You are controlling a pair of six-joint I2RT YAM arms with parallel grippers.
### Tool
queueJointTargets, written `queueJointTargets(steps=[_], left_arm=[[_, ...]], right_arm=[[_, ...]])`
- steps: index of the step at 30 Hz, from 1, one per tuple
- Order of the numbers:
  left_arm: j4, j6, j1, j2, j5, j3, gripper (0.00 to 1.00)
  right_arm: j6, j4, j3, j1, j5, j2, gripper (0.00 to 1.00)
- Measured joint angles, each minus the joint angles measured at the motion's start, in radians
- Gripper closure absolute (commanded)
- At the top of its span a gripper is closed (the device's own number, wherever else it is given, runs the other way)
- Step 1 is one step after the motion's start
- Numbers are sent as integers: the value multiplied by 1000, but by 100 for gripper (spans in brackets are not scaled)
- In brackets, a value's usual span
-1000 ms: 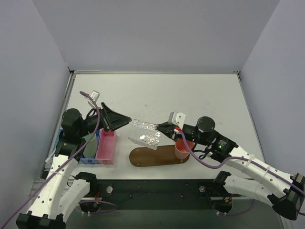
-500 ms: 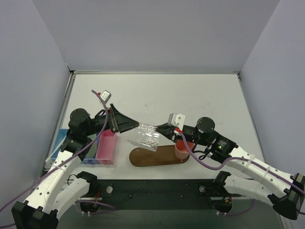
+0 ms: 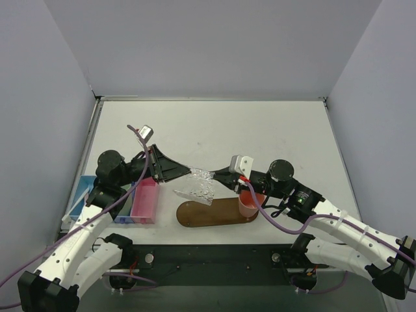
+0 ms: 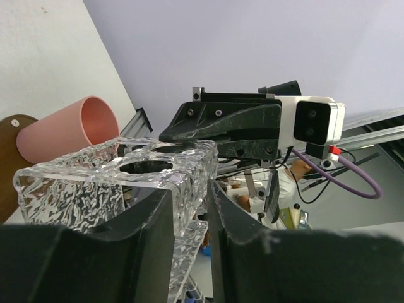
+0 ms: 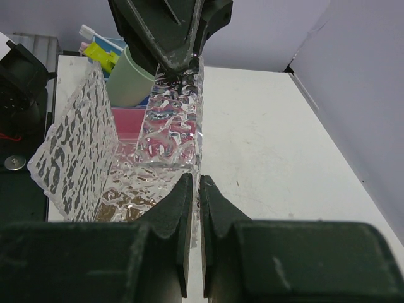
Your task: Prepare toiletry sets of a toothbrush and toothpaste on the tray
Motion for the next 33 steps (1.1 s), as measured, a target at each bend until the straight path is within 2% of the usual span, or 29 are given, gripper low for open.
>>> queueJointTargets(steps=[7,15,20,26,30,33], left_arm=[[28,-27,-9,4,6,-13,100],[71,3,-10,10,-10,-41,100],[79,103,14,23,-32,-44,100],[41,385,40,47,-71,-20,100],[-22,645,19,45,-103,22,100],[-49,842,-35,16,-127,24,100]], right_arm=[[-7,-10,0,2,-1,10,100],[16,-22,0,5,26,15,71],[45,-69,0,5,67,5,59],[145,-153,0,-14,157,-60,46],[293,-230,27,-68,262,-90,46],[423,-379,161,-102,345,-40,50]])
